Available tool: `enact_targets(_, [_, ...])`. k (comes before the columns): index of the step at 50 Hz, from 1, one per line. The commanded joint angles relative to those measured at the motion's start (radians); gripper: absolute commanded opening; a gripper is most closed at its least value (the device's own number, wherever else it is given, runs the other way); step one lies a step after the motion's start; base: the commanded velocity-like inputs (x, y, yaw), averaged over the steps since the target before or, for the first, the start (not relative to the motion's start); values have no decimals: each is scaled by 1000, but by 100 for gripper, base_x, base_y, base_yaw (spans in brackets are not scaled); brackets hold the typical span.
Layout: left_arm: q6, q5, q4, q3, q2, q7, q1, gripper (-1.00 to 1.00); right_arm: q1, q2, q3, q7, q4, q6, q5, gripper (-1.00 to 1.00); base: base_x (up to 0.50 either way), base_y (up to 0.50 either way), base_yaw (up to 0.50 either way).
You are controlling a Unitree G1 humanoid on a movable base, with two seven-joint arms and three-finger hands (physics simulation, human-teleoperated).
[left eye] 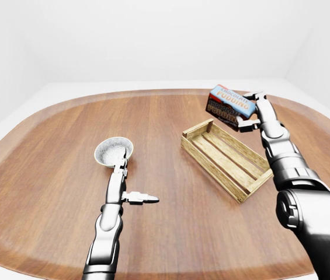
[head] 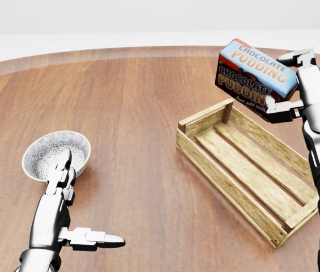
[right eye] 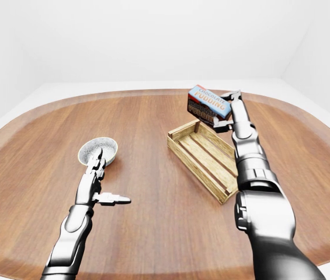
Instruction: Pick up the chocolate pudding and put it in the tray.
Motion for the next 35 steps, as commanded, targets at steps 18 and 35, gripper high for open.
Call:
enact_targets(18, [24, -47, 7, 17, -6, -10, -11, 100, -57, -5, -32, -125, 171, -14, 62, -100, 0, 0, 0])
enact_targets(35, [34, -50, -1, 18, -6, -7, -13, 100, 22, 51, -67, -161, 191, -14, 187, -100, 0, 0, 0])
